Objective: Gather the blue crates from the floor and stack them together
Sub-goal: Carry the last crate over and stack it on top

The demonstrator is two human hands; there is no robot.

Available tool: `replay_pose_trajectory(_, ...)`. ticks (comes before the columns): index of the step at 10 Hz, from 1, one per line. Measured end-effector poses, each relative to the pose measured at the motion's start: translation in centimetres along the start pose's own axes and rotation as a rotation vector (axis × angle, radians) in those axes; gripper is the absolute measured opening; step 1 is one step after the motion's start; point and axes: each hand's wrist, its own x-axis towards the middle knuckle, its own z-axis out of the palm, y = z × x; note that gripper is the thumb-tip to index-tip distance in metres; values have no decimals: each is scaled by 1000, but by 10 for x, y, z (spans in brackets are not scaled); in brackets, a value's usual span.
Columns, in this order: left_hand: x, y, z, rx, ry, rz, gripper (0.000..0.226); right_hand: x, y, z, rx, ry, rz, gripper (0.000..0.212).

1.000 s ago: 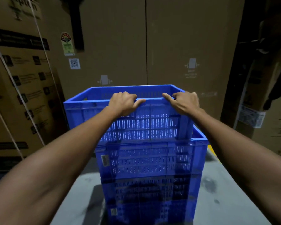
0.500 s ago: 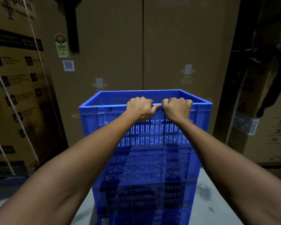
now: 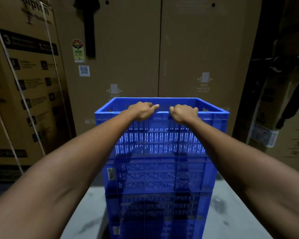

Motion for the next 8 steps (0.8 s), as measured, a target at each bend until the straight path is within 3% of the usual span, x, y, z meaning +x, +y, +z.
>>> replay_pose_trajectory(1,12,-8,-7,-45,-32,11,55,8,-8,-2,-8,-82,-26,53)
replay_pose_trajectory(2,23,-10,-2,31,-158,17,60,21,-6,1,-37,-131,-37,55)
replay_pose_trajectory(4,40,-12,6,80,-253,29,62,20,-10,30,-167,227,11,43)
replay_pose_trajectory(5,32,-10,3,51,-284,25,62,17,-14,19,-149,85,29,44)
replay_pose_trajectory(6,15,-3,-15,66,-378,-15,73,10,-21,-8,-62,-276,92,56)
replay_pose_trajectory(7,1,7,-41,87,-376,49,82,1,-29,-38,33,-405,108,66)
replay_pose_trajectory(8,-12,16,-83,37,-244,162,81,-7,-41,-88,121,-307,70,68)
